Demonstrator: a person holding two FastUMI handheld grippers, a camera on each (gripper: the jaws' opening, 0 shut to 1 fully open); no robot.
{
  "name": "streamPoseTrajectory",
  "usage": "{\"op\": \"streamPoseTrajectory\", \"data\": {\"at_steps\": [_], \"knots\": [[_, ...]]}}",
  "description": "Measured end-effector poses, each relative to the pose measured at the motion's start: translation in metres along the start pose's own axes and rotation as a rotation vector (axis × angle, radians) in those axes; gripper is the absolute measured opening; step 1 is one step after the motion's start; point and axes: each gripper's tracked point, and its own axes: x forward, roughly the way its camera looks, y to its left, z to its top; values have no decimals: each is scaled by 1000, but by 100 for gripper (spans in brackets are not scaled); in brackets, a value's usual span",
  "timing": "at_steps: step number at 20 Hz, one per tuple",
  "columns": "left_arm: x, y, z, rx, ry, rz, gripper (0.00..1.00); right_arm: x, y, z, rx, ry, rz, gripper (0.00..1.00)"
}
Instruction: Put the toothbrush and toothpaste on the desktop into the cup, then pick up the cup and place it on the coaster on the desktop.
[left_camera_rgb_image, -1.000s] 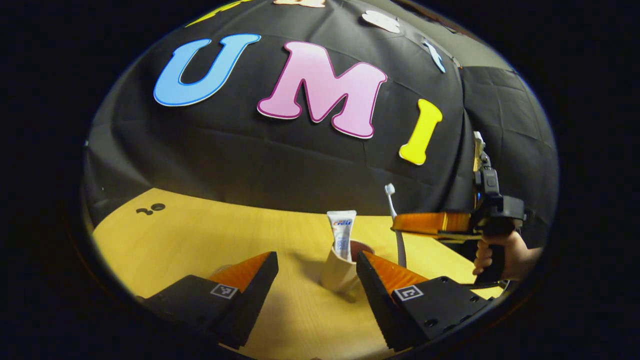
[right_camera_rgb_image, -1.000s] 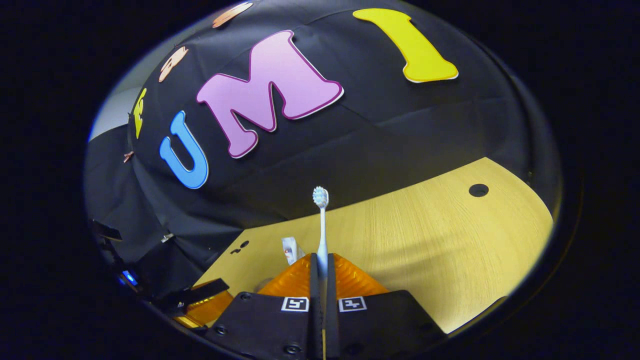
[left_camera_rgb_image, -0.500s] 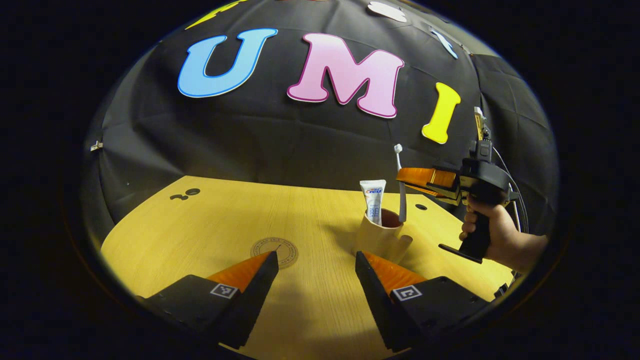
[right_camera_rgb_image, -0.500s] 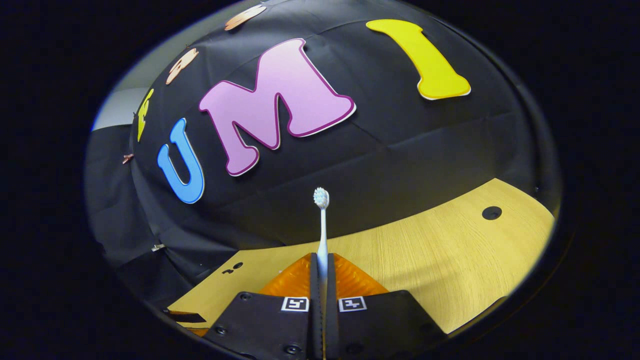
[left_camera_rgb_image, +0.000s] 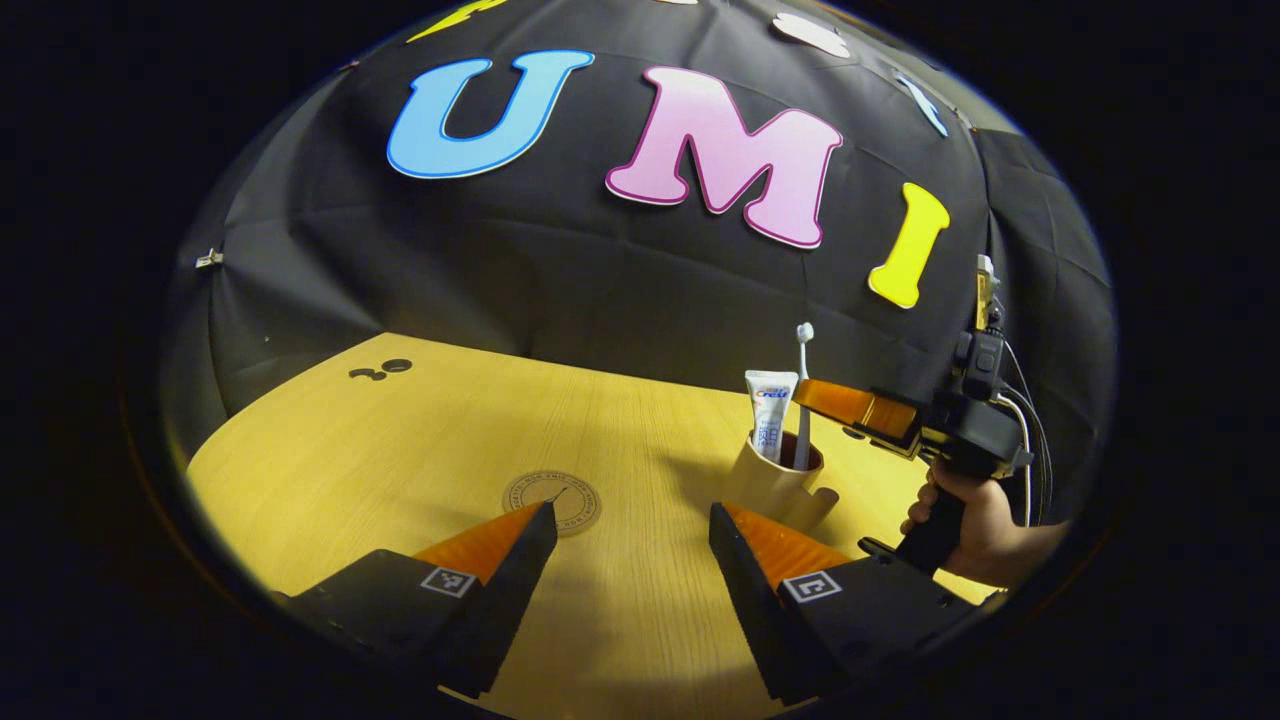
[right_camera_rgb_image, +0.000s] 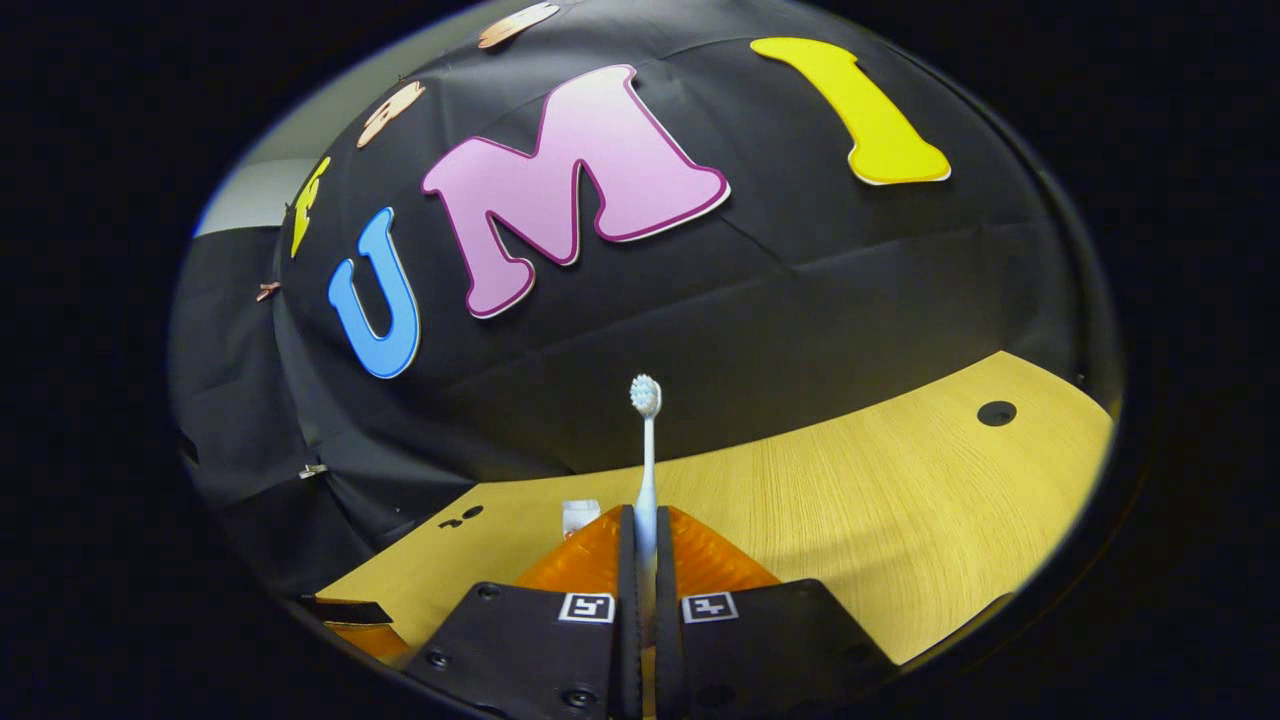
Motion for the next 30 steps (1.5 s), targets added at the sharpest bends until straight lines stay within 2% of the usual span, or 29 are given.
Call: {"op": "streamPoseTrajectory", "data": {"at_steps": [7,8,11,13,17,22,27,30], "knots": [[-6,1,-6,-34,12,0,95,-27,11,-27,-76,69,24,13],[-8,2,-6,-29,15,0,95,-36,16,-28,-73,84,29,19],[-22,2,-5,-19,33,1,95,-54,27,-18,-55,120,37,73],[-39,3,-8,-20,62,14,95,-65,37,-9,-61,172,27,97],[-65,7,-7,4,91,34,96,-70,38,-6,-111,262,-44,98],[-108,23,-3,30,134,52,96,-74,39,-21,-87,442,-136,98],[-158,48,0,41,172,98,96,-85,31,-69,-64,740,-253,98],[-183,60,-3,48,198,118,96,-77,28,-81,-101,803,-297,98]]}}
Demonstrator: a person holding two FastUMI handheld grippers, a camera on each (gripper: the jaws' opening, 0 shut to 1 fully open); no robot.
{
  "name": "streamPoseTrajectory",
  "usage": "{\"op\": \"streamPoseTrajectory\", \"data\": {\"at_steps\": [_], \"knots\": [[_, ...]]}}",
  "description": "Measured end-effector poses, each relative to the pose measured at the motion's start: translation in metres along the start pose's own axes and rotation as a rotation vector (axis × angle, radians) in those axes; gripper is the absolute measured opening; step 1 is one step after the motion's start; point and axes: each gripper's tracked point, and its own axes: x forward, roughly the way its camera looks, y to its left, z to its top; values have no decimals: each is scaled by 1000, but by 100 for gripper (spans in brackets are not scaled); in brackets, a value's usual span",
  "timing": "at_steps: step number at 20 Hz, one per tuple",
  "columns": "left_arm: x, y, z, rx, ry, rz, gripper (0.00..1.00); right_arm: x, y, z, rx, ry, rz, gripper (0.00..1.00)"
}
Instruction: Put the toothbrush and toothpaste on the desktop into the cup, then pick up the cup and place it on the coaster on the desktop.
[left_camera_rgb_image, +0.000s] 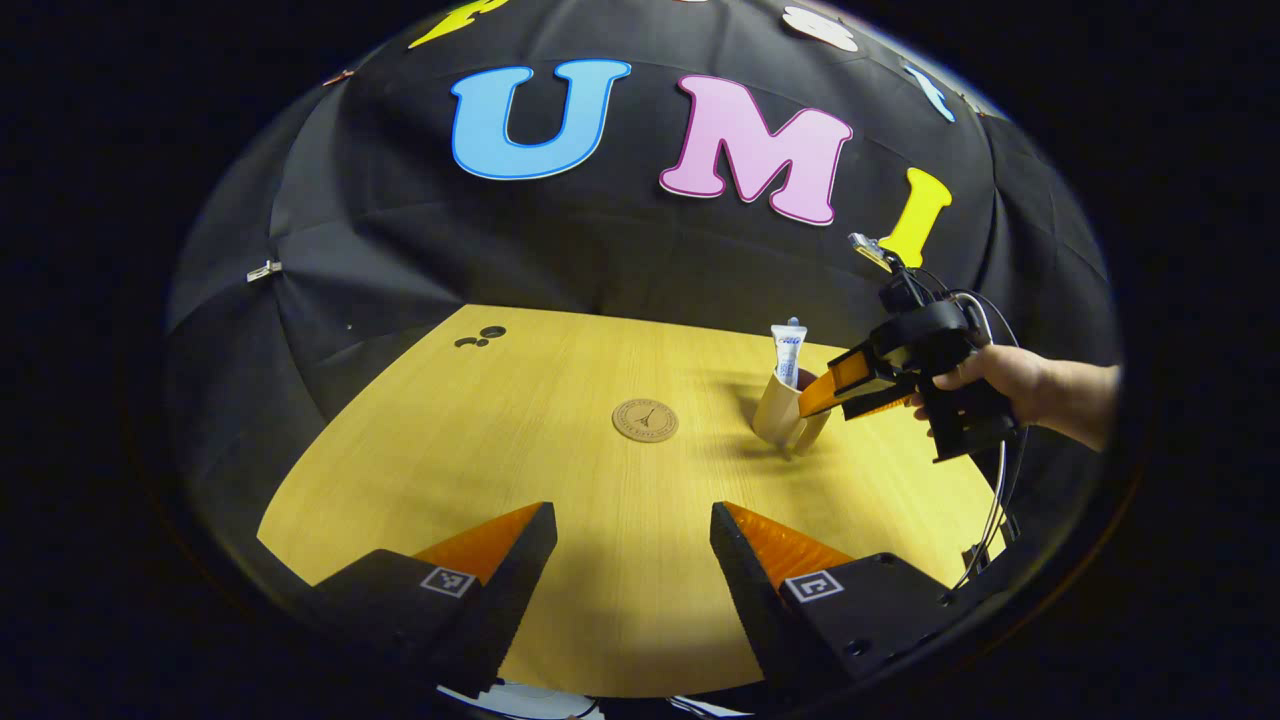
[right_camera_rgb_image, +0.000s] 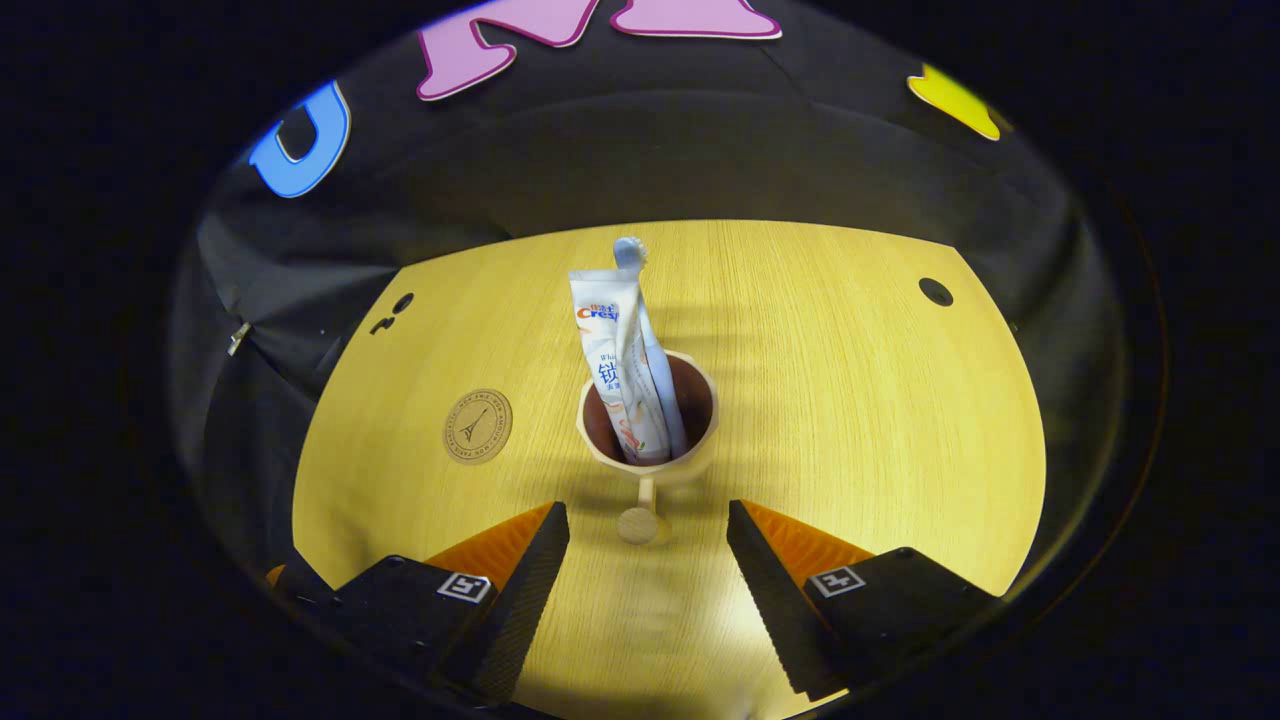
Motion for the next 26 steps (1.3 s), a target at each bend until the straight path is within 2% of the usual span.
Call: {"op": "streamPoseTrajectory", "data": {"at_steps": [8,13,17,18,19,24,25,26], "knots": [[-18,12,-14,-3,13,2,96,39,-7,-11,-21,149,-87,98],[-19,17,-21,0,26,3,96,57,-20,-15,-43,195,-151,98],[-19,19,-27,-2,44,13,96,67,-15,-18,-71,235,-139,93],[-19,19,-28,-6,46,14,96,69,-15,-18,-81,240,-142,87],[-17,18,-31,-15,49,10,96,71,-15,-18,-93,243,-146,75],[-7,15,-33,0,77,-37,96,71,-15,-23,-101,267,-145,62],[-6,15,-31,8,75,-39,96,72,-14,-24,-95,277,-143,47],[-3,17,-28,12,70,-39,96,70,-13,-21,-86,275,-149,40]]}}
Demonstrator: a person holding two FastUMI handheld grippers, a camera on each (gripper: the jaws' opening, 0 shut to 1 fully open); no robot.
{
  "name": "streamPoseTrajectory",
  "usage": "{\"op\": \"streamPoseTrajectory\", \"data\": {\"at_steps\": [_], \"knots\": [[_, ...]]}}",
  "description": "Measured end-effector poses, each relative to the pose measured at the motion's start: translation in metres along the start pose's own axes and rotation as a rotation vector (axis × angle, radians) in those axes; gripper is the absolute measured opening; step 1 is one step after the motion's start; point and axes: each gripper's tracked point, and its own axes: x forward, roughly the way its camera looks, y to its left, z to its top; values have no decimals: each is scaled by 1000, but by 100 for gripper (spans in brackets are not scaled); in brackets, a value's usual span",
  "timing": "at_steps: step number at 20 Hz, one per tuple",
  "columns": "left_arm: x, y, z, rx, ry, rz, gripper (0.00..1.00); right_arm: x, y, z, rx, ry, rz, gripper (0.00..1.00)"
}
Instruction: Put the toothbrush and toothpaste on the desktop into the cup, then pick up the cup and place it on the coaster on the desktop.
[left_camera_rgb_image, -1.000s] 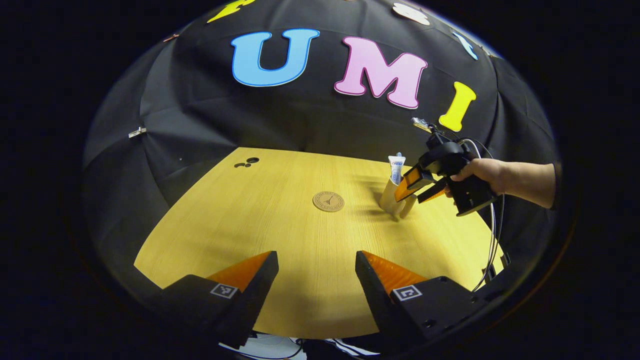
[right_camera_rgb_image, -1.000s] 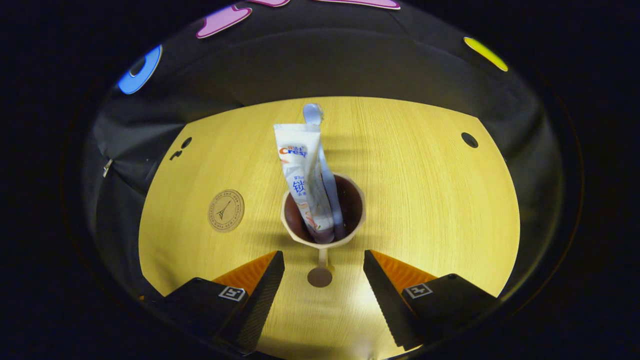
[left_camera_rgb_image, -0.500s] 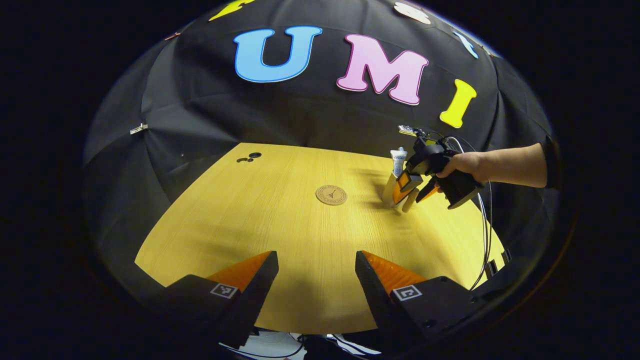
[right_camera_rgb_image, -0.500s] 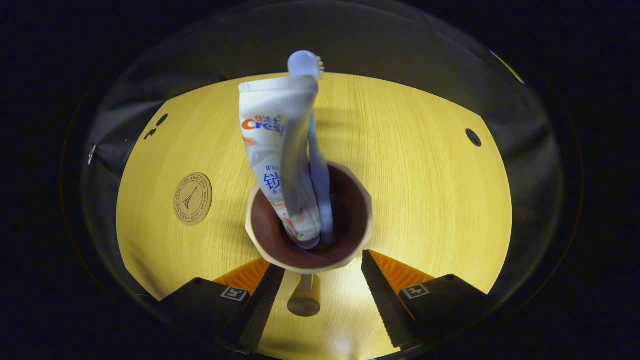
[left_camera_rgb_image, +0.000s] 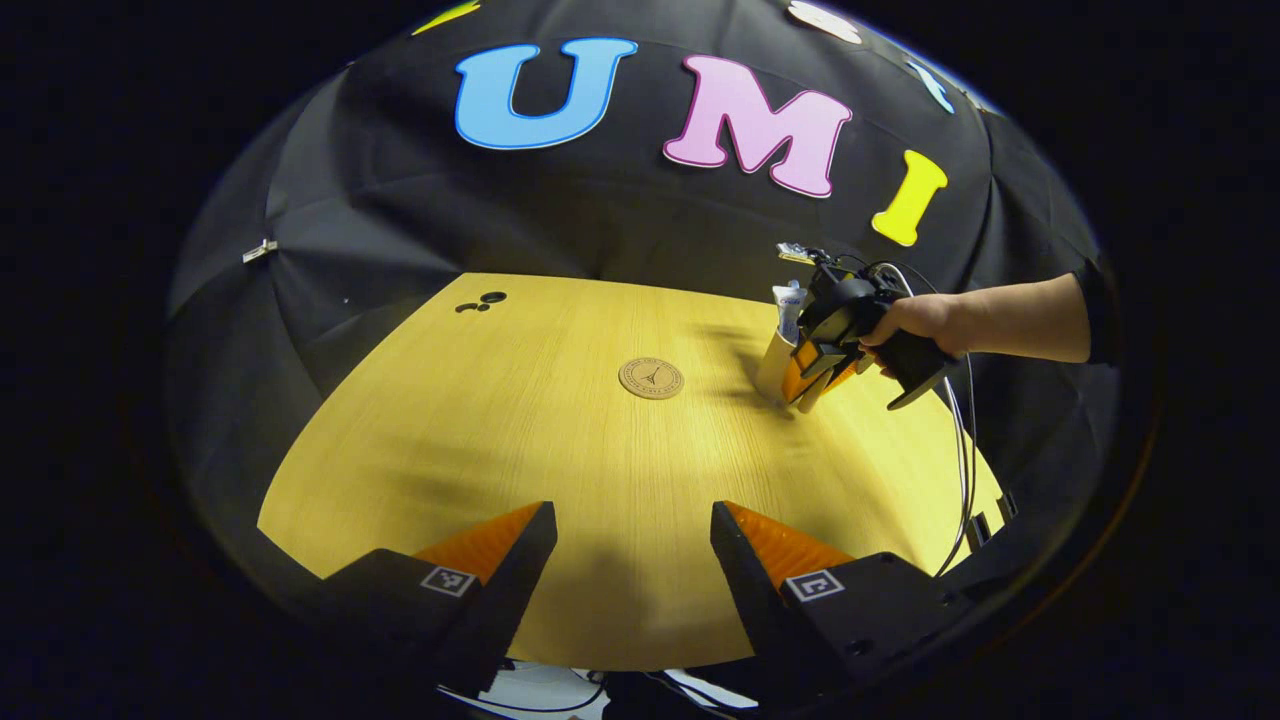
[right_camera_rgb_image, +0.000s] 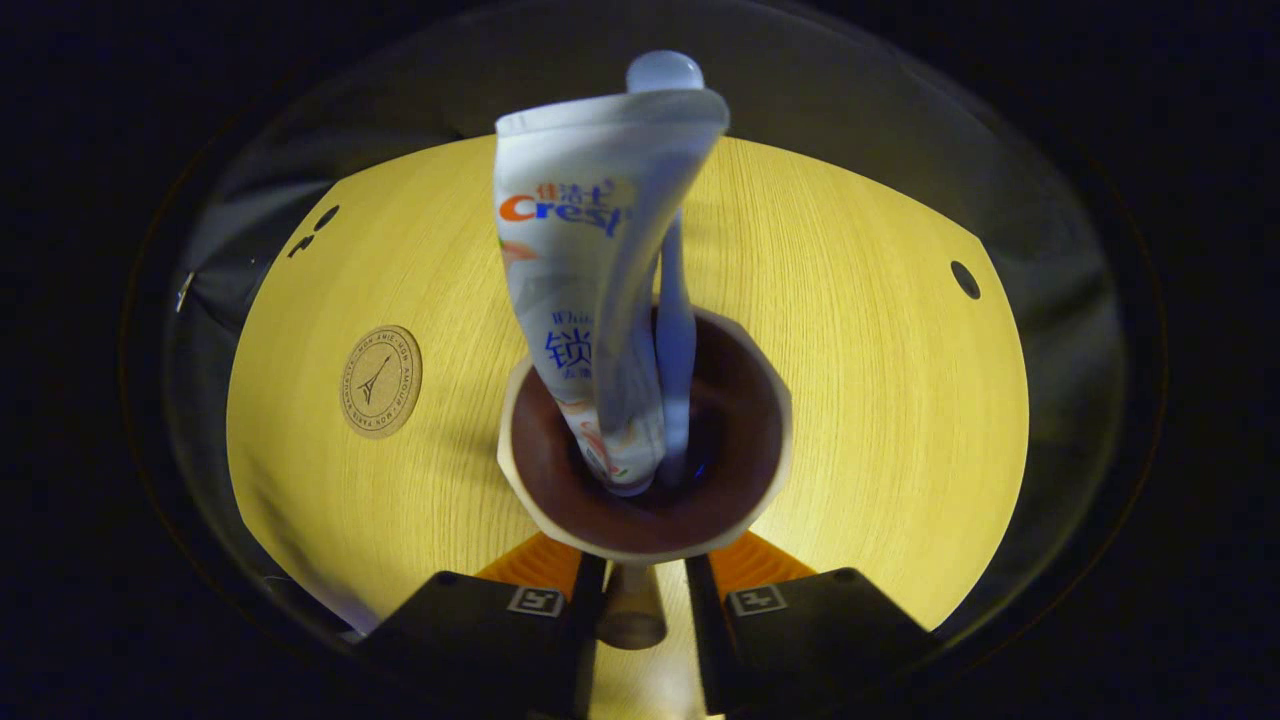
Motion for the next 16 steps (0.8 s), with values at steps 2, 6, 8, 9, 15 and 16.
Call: {"op": "streamPoseTrajectory", "data": {"at_steps": [2,6,8,9,15,16], "knots": [[1,2,1,-5,0,-4,97,3,2,-3,-7,11,22,31],[0,11,-12,-14,20,5,96,-3,6,-5,-46,1,17,28],[-3,16,-14,-23,20,9,97,-9,18,4,-30,-24,31,28],[-3,19,-15,-25,18,11,96,-12,21,6,-28,-22,34,28],[-4,32,-14,-44,2,25,96,-27,51,31,-61,-57,44,28],[-5,34,-15,-49,-2,28,96,-29,61,36,-74,-65,48,28]]}}
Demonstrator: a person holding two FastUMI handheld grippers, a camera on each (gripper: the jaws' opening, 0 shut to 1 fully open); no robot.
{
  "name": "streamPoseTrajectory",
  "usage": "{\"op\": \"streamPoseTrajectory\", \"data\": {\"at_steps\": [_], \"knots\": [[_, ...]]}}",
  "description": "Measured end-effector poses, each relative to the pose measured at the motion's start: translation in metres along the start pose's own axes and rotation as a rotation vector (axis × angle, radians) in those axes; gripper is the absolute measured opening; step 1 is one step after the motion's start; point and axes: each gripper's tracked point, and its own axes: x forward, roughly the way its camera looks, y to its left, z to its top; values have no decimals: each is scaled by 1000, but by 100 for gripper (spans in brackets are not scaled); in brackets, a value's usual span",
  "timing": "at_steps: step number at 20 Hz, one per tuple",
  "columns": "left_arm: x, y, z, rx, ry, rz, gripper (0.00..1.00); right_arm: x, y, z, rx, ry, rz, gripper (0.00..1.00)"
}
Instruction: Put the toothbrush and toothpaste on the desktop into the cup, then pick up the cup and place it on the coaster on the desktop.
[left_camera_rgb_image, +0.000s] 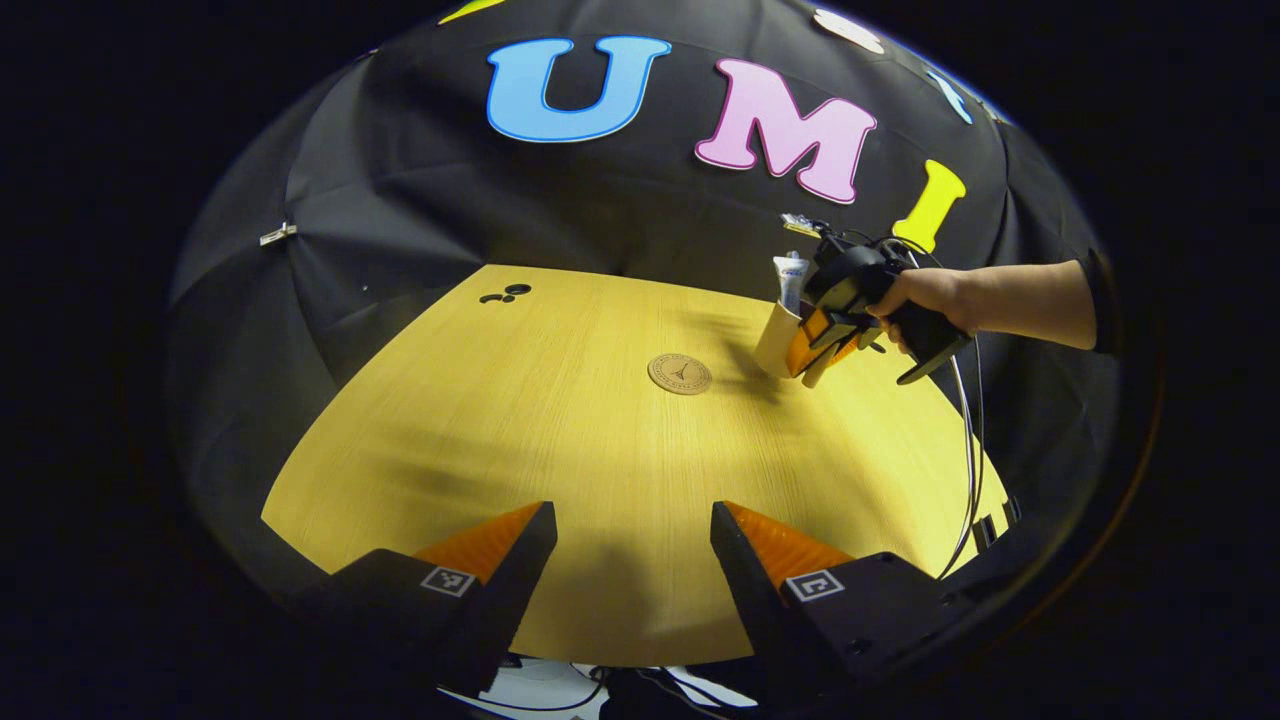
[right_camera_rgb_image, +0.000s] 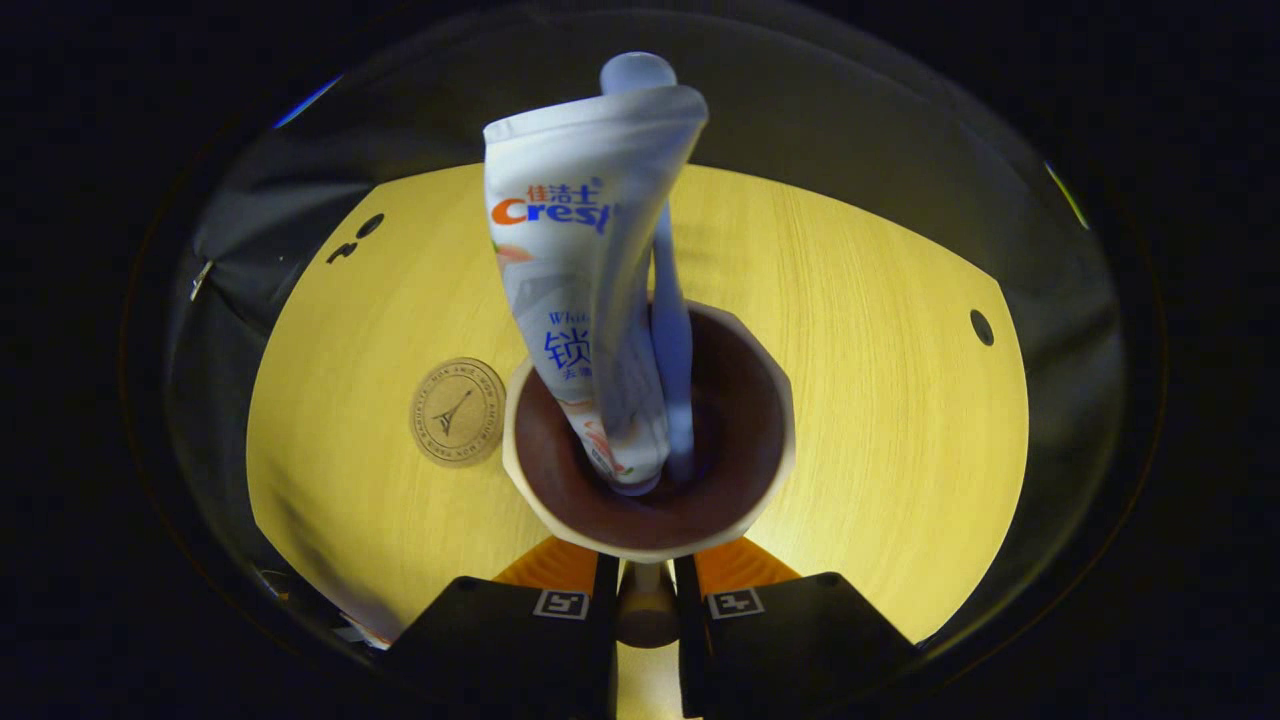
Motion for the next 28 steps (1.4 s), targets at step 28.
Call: {"op": "streamPoseTrajectory", "data": {"at_steps": [28], "knots": [[-3,38,-6,49,-3,29,97,17,119,-5,-194,90,64,26]]}}
